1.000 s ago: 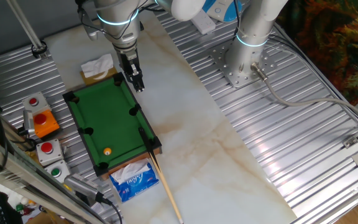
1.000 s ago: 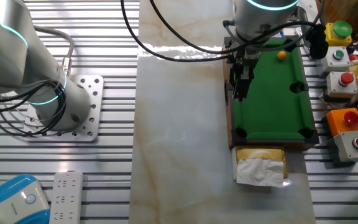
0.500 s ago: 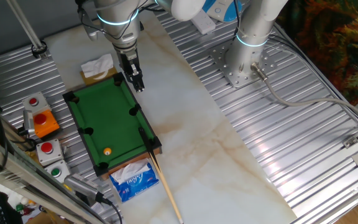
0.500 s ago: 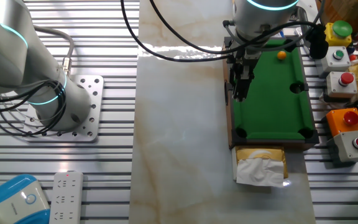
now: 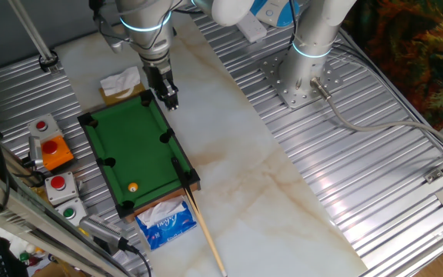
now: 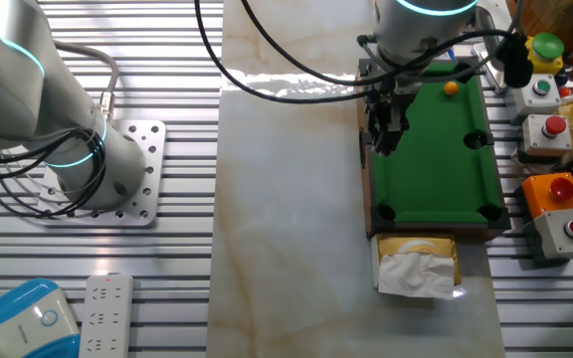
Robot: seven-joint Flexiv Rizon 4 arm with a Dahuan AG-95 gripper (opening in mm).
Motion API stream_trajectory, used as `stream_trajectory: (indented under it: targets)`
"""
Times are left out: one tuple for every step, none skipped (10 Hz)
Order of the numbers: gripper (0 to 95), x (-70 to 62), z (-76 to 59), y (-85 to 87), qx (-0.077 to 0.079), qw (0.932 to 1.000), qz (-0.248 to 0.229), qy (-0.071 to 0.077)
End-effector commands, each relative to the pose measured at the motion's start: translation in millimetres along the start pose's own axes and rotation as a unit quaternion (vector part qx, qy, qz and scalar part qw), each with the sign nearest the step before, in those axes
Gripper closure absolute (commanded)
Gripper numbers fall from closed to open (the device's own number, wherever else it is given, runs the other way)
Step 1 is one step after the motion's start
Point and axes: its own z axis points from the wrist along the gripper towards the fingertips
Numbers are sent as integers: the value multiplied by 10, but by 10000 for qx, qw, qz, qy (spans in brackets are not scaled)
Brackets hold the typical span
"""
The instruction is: Hit the pool ball
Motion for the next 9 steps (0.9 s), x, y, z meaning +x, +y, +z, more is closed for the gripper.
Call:
stream_trajectory:
  targets:
    - [950, 1, -6, 1, -1, 8678, -4943, 508]
    - [950, 1, -6, 1, 34, 8560, -5139, 558]
    - [950, 1, -6, 1, 58, 8444, -5324, 599]
    - [950, 1, -6, 1, 46, 8498, -5240, 566]
    - [950, 1, -6, 1, 54, 8515, -5214, 556]
    - [950, 2, -6, 1, 88, 8371, -5439, 578]
    - [950, 2, -6, 1, 135, 8180, -5715, 646]
    - [950, 2, -6, 1, 240, 7947, -6013, 790]
    - [950, 2, -7, 1, 233, 7830, -6163, 808]
